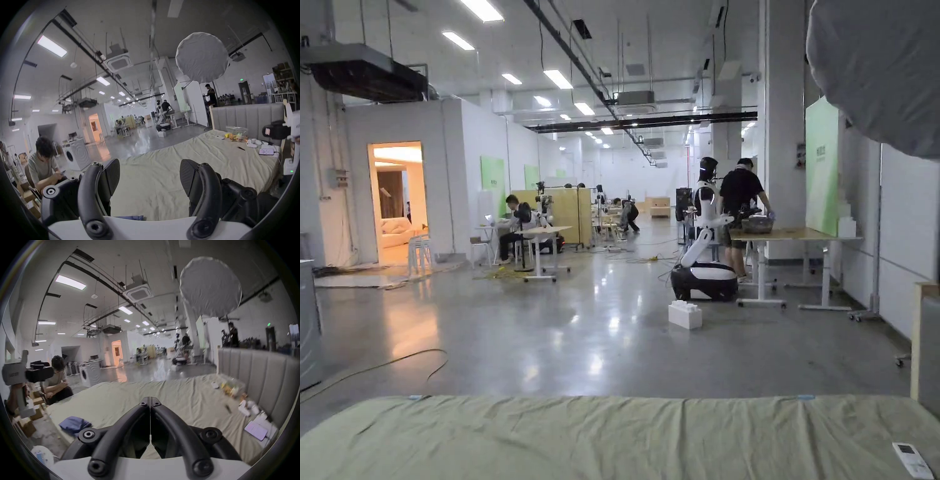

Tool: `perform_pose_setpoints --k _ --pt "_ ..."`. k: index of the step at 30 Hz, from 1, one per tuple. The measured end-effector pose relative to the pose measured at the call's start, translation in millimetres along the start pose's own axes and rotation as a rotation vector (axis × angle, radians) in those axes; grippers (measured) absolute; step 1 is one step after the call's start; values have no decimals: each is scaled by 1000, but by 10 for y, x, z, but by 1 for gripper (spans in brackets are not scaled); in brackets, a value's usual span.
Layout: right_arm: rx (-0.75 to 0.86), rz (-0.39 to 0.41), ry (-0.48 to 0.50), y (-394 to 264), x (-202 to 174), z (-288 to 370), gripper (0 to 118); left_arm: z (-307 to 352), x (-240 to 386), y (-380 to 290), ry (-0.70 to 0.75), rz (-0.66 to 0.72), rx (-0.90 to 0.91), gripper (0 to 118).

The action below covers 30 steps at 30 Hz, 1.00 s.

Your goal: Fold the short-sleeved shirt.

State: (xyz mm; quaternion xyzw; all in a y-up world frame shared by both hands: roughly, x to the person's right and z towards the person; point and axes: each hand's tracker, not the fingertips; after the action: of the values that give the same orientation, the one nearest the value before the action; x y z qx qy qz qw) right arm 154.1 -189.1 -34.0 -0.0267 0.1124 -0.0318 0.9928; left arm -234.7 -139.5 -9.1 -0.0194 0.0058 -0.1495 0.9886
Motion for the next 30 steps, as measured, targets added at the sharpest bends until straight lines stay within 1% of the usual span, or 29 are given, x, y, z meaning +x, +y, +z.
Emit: perform_pose_setpoints --k 1,3,4,5,7,8,9,11,13,16,17,18,20,23,25,30 --pt "12 10 -11 10 -8 16 0 52 72 15 6 -18 6 74" --pt "37 29 -7 28 -42 68 0 137 164 34 55 -54 -5 60" --pt "46 50 2 47 -64 84 0 163 207 43 91 -72 -7 49" --pt "37 49 2 42 -72 87 0 201 238 50 103 -80 0 33" --pt "53 82 9 56 -126 116 0 245 235 71 95 -62 0 6" --pt "54 83 13 67 -143 128 0 274 231 77 91 -47 8 4" --pt "52 77 20 74 -149 138 0 293 201 74 55 -42 18 4" --pt "40 65 40 63 -160 161 0 312 197 71 61 -43 4 2" --pt "36 73 27 52 -169 188 0 360 194 22 59 -27 10 0" --pt "40 95 1 55 -183 233 0 403 178 -40 40 65 -11 0" --pt "23 85 -16 23 -179 243 0 400 174 -73 49 84 -12 0" --pt "26 94 -25 18 -179 245 0 396 173 -94 40 97 -29 0" --pt "-15 77 -29 -19 -156 230 0 374 154 -127 41 102 -38 0" --pt "1 94 -37 -11 -170 227 0 361 130 -142 44 137 -41 0" --pt "8 64 -37 -1 -184 228 0 338 114 -146 38 163 -29 0" --pt "36 92 -55 28 -217 233 0 325 143 -118 29 130 -29 0"
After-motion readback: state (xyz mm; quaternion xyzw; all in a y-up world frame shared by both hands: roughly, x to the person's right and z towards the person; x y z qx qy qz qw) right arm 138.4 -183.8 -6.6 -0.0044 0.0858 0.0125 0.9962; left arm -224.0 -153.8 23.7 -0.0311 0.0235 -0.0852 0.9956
